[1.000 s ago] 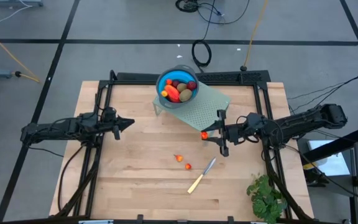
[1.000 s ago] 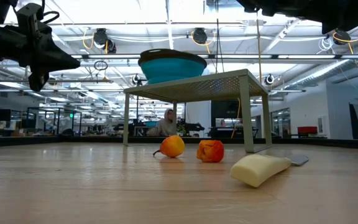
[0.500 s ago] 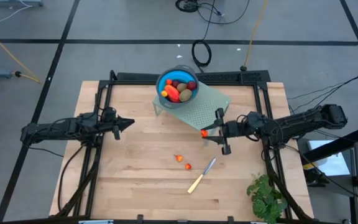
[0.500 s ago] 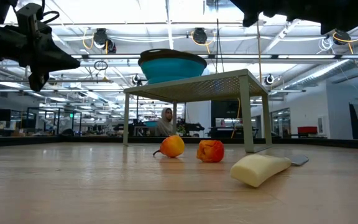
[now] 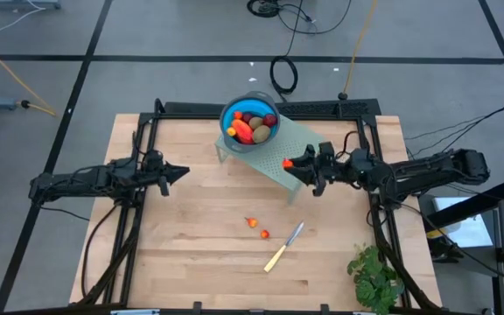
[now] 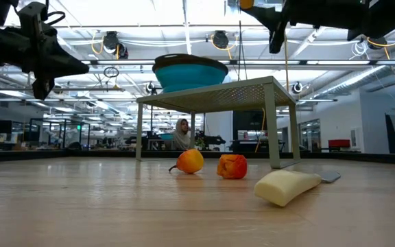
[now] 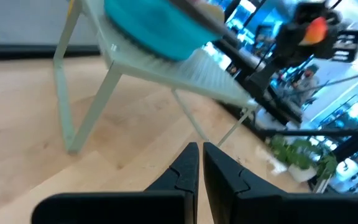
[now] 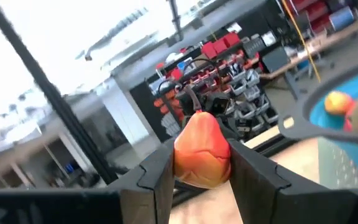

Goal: Pick & Place Fruit
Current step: Put the peach into the blue strainer bowl on the shelf

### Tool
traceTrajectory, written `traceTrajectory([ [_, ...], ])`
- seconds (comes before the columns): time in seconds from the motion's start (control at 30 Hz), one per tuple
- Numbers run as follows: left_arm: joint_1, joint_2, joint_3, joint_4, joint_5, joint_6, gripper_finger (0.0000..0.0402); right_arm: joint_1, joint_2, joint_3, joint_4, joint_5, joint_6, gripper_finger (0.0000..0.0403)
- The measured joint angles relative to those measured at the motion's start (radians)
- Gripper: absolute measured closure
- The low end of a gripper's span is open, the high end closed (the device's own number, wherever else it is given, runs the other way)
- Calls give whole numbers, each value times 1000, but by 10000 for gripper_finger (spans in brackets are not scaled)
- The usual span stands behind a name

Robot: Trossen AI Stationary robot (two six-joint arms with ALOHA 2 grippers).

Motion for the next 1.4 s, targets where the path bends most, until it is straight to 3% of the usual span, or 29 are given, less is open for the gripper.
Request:
traceTrajectory([
  [0.2, 0, 0, 0, 117, -7, 33, 380, -46, 0, 0, 0, -3, 242, 277],
  [0.47, 0, 0, 0, 266, -7, 98, 373, -53, 0, 0, 0, -4, 295, 277],
  [0.9, 0, 42, 0, 424, -6, 63, 226, -53, 6, 0, 0, -3, 258, 277],
  [1.13, 0, 193, 0, 657, -2, 107, 170, -52, 50, 0, 3, -4, 269, 277],
  [1.4, -6, 396, 4, 887, 4, 153, 145, -41, 90, 0, 19, -4, 276, 277],
])
